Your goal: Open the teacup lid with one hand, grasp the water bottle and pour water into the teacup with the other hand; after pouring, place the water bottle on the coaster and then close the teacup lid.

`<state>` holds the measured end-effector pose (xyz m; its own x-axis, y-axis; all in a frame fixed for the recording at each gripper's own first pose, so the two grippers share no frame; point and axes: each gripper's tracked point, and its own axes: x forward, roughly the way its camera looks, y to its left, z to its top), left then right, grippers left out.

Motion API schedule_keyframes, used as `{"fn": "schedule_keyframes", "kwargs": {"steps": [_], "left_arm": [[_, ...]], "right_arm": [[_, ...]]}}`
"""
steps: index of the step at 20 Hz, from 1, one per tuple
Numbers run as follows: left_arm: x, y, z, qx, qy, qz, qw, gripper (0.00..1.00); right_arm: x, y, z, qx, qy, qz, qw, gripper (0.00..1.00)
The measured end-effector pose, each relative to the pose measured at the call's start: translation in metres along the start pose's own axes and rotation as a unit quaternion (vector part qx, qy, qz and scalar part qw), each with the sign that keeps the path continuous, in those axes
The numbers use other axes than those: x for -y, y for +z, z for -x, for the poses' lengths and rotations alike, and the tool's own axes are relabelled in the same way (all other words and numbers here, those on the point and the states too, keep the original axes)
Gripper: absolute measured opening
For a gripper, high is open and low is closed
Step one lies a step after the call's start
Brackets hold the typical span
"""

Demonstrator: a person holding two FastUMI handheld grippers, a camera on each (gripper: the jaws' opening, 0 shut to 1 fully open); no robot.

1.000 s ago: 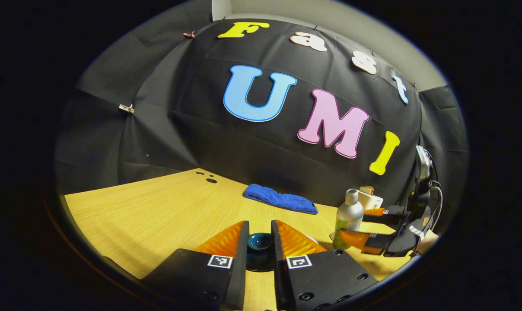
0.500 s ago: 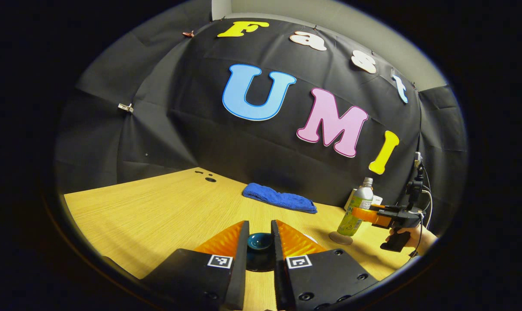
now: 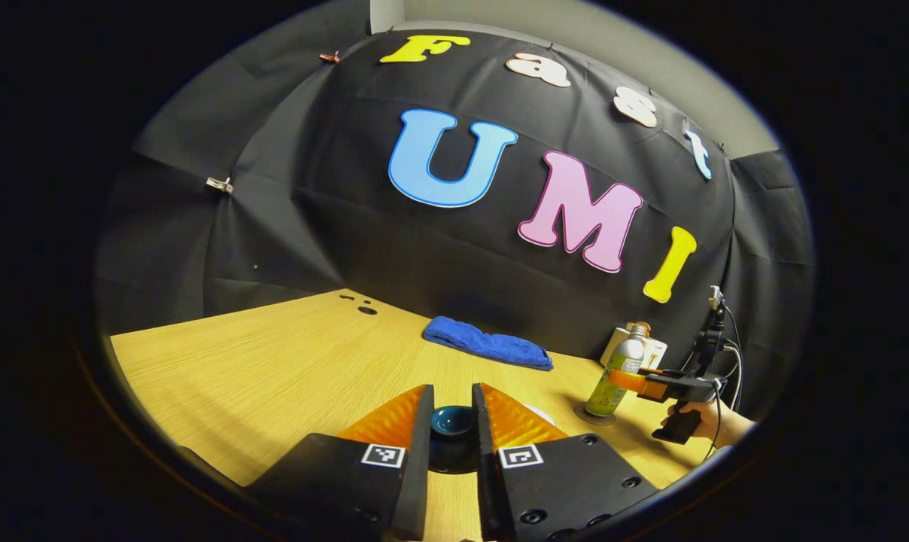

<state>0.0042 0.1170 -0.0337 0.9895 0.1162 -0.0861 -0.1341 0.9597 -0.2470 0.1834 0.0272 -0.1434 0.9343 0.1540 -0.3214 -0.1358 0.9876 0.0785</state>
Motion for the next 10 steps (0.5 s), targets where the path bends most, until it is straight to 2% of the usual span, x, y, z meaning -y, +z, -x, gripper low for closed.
{"fn": "schedule_keyframes", "kwargs": {"steps": [4,8,10], "left_arm": [[-0.0019,0.0012,0.0007,0.001,0.002,-0.001,1.0,0.31],[0.0003,0.0012,0.001,0.001,0.0,0.0,1.0,0.31],[0.0014,0.0011,0.0008,0.001,-0.002,0.001,1.0,0.31]], "right_arm": [[-0.0013,-0.0029,-0.0001,-0.001,0.001,-0.005,1.0,0.8],[-0.0032,-0.0052,0.0041,-0.006,0.006,0.015,1.0,0.8],[-0.0026,-0.0105,0.0051,-0.012,0.006,0.022,1.0,0.83]]}}
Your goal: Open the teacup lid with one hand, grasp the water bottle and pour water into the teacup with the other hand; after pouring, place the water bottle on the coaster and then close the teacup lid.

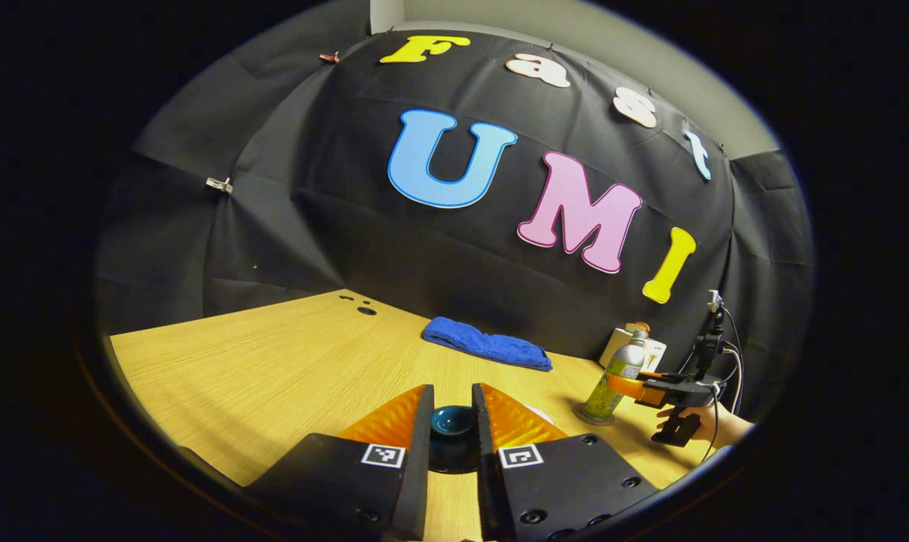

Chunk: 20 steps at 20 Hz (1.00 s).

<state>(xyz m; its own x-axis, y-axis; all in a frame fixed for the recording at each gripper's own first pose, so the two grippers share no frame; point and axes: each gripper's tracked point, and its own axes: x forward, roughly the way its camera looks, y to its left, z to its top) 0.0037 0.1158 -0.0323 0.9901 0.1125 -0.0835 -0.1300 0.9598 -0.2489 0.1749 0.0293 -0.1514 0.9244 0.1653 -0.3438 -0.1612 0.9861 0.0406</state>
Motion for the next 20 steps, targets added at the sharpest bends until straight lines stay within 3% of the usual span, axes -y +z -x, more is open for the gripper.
{"fn": "schedule_keyframes", "kwargs": {"steps": [1,4,7,13,15,20], "left_arm": [[-0.001,0.0,0.0,0.0,0.0,0.0,1.0,0.31],[-0.001,-0.001,-0.001,-0.001,0.0,0.002,1.0,0.31],[-0.001,-0.004,-0.002,-0.005,-0.002,0.004,1.0,0.31],[0.033,-0.011,-0.002,-0.011,-0.029,0.004,1.0,0.31],[0.052,-0.011,-0.006,-0.009,-0.039,-0.012,0.999,0.31],[0.094,-0.026,-0.05,-0.037,-0.054,-0.074,0.995,0.31]], "right_arm": [[0.001,-0.003,0.001,-0.003,-0.002,0.003,1.0,0.83],[0.002,-0.01,0.006,-0.009,-0.002,0.001,1.0,0.98],[0.004,-0.021,0.027,-0.025,-0.006,-0.023,0.999,0.97],[0.006,-0.005,0.092,0.027,-0.024,-0.032,0.999,0.97],[0.01,-0.008,0.111,0.035,-0.04,-0.032,0.998,0.96],[0.012,-0.017,0.139,0.039,-0.025,-0.062,0.997,0.97]]}}
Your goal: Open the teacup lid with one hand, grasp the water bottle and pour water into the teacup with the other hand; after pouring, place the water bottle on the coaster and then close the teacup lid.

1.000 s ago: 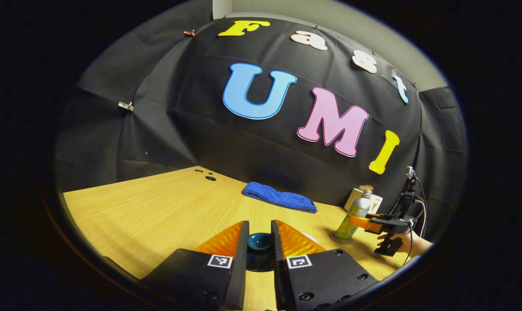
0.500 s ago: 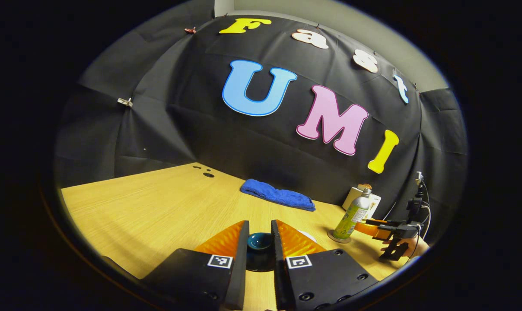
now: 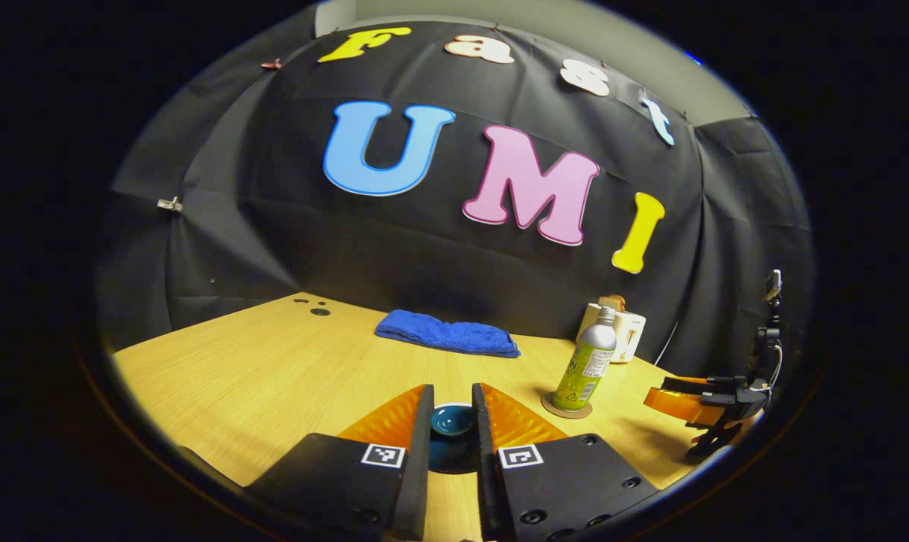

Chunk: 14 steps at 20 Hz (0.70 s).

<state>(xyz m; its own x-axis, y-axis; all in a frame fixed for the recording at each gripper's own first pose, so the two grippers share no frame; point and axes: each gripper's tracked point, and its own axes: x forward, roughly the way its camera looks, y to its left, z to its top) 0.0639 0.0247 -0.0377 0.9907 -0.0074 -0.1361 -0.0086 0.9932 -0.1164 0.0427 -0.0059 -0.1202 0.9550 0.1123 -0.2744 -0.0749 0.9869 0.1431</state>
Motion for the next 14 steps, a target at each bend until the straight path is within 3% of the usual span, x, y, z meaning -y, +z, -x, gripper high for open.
{"fn": "schedule_keyframes", "kwargs": {"steps": [6,12,14], "left_arm": [[0.004,-0.027,-0.055,-0.037,0.02,-0.041,0.998,0.31],[0.0,-0.042,-0.07,-0.05,0.033,-0.045,0.997,0.31],[0.0,-0.045,-0.074,-0.054,0.034,-0.056,0.996,0.28]], "right_arm": [[0.012,0.019,0.033,0.03,0.001,0.011,0.999,0.99],[0.014,0.04,0.044,0.058,0.002,0.004,0.998,0.99],[0.022,0.04,0.044,0.059,-0.013,0.009,0.998,0.99]]}}
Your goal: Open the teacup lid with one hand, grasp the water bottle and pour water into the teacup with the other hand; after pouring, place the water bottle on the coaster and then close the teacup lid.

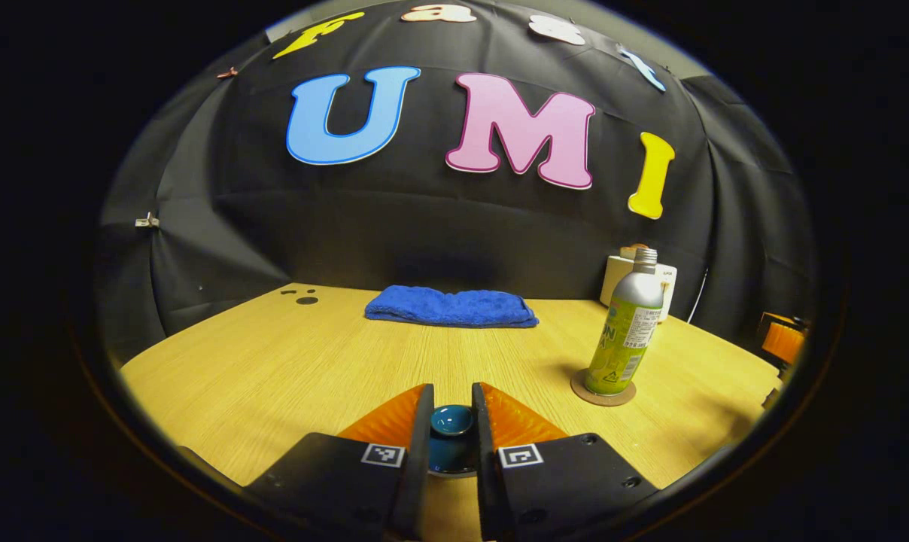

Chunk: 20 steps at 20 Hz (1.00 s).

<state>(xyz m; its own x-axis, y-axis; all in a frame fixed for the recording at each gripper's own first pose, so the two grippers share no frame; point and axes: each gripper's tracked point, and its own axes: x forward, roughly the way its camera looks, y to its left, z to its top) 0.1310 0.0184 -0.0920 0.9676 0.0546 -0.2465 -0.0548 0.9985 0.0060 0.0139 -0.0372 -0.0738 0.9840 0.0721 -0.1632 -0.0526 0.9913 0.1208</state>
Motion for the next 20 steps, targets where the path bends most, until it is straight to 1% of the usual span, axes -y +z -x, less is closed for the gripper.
{"fn": "schedule_keyframes", "kwargs": {"steps": [1,3,7,10,11,13,15,16,18,19,20], "left_arm": [[0.001,-0.002,-0.002,-0.001,0.0,-0.004,1.0,0.31],[0.002,-0.005,-0.004,-0.003,0.0,-0.006,1.0,0.31],[0.002,-0.007,-0.007,-0.005,0.0,-0.004,1.0,0.33],[0.005,-0.007,-0.004,-0.002,-0.006,-0.005,1.0,0.36],[0.007,-0.006,-0.002,0.001,-0.008,-0.004,1.0,0.41],[0.008,-0.002,0.003,0.011,-0.01,-0.004,1.0,0.54],[0.011,0.006,0.012,0.03,-0.018,-0.003,0.999,0.7],[0.011,0.01,0.019,0.04,-0.019,-0.001,0.999,0.74],[0.004,0.019,0.038,0.063,-0.005,0.004,0.998,0.93],[-0.001,0.022,0.046,0.073,0.002,0.006,0.997,0.95],[-0.005,0.026,0.055,0.083,0.008,0.009,0.996,0.95]], "right_arm": [[0.006,0.001,-0.001,0.002,-0.011,0.008,1.0,0.99],[0.008,0.0,-0.001,0.0,-0.019,0.018,1.0,0.99],[0.003,0.0,-0.001,0.003,-0.015,0.017,1.0,0.99],[-0.002,-0.002,-0.003,-0.002,-0.009,0.018,1.0,0.99],[-0.004,-0.004,-0.005,-0.004,-0.008,0.018,1.0,0.99],[-0.006,-0.005,-0.005,-0.005,-0.007,0.018,1.0,0.99],[-0.009,-0.002,-0.003,-0.002,-0.004,0.017,1.0,0.99],[-0.011,-0.001,-0.003,0.001,-0.002,0.017,1.0,0.99],[-0.016,0.003,-0.002,0.006,0.001,0.02,1.0,0.99],[-0.019,0.005,-0.001,0.009,0.002,0.019,1.0,0.99],[-0.022,0.008,0.001,0.014,0.004,0.017,1.0,0.99]]}}
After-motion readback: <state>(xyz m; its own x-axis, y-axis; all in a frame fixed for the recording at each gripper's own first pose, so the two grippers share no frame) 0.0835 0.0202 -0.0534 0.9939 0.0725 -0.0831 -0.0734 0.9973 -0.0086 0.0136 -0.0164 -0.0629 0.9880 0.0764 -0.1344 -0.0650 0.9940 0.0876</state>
